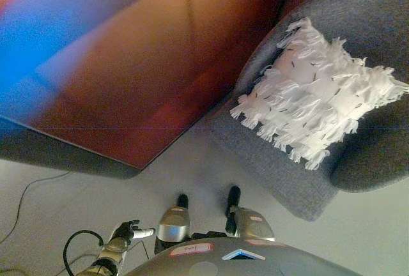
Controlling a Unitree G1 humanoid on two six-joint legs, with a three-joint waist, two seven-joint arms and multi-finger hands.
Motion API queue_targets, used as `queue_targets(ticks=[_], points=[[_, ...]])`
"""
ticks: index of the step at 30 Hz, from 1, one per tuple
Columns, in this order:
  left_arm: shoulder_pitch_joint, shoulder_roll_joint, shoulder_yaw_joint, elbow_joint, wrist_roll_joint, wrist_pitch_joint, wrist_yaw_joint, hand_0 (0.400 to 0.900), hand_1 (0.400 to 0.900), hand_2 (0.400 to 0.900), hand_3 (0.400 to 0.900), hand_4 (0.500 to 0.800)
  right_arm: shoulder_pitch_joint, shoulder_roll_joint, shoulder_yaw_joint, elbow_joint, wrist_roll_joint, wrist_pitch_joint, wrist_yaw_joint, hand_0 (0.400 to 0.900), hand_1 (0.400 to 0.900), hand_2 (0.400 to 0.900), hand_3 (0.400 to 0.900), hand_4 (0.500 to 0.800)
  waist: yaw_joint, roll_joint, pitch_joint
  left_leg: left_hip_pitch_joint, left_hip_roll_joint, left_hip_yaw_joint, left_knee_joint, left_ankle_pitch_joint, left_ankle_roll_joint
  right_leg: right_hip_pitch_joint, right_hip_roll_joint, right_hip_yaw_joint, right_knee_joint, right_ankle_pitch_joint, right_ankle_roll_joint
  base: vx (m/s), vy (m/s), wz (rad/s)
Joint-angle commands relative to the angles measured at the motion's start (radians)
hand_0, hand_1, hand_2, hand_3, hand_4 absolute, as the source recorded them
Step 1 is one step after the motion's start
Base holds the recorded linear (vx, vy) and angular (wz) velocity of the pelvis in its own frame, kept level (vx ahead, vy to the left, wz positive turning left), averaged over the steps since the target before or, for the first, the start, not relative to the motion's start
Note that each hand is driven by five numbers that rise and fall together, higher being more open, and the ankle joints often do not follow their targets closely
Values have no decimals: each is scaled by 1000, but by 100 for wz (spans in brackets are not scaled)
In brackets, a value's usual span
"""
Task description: Pick up the pillow and put it on the sofa.
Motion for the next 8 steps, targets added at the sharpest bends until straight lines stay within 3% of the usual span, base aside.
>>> queue_targets(ticks=[1, 4, 8], points=[[55, 80, -40, 56, 19, 11, 22, 900, 900, 900, 900, 800, 24, -139, 40, -104, -27, -79, 10, 900, 900, 900, 900, 800, -15, -39, -64, -21, 24, 9, 56, -15, -12, 88, -37, 36, 84, -156, 50, -76, 67, -18], [42, 77, -38, 55, 13, 16, 12, 900, 900, 900, 900, 800, 124, -103, -18, -162, 10, -114, 31, 900, 900, 900, 900, 800, -33, -48, -74, -11, 17, 20, 50, -21, -4, 93, -36, 49, 80, -151, 57, -105, 84, -20], [22, 74, -25, 54, -4, 24, -7, 900, 900, 900, 900, 800, 342, 6, -140, -342, 135, -135, 14, 900, 900, 900, 900, 800, -69, -55, -81, 11, 6, 36, 39, -31, 10, 94, -32, 74, 75, -139, 66, -112, 76, -21]])
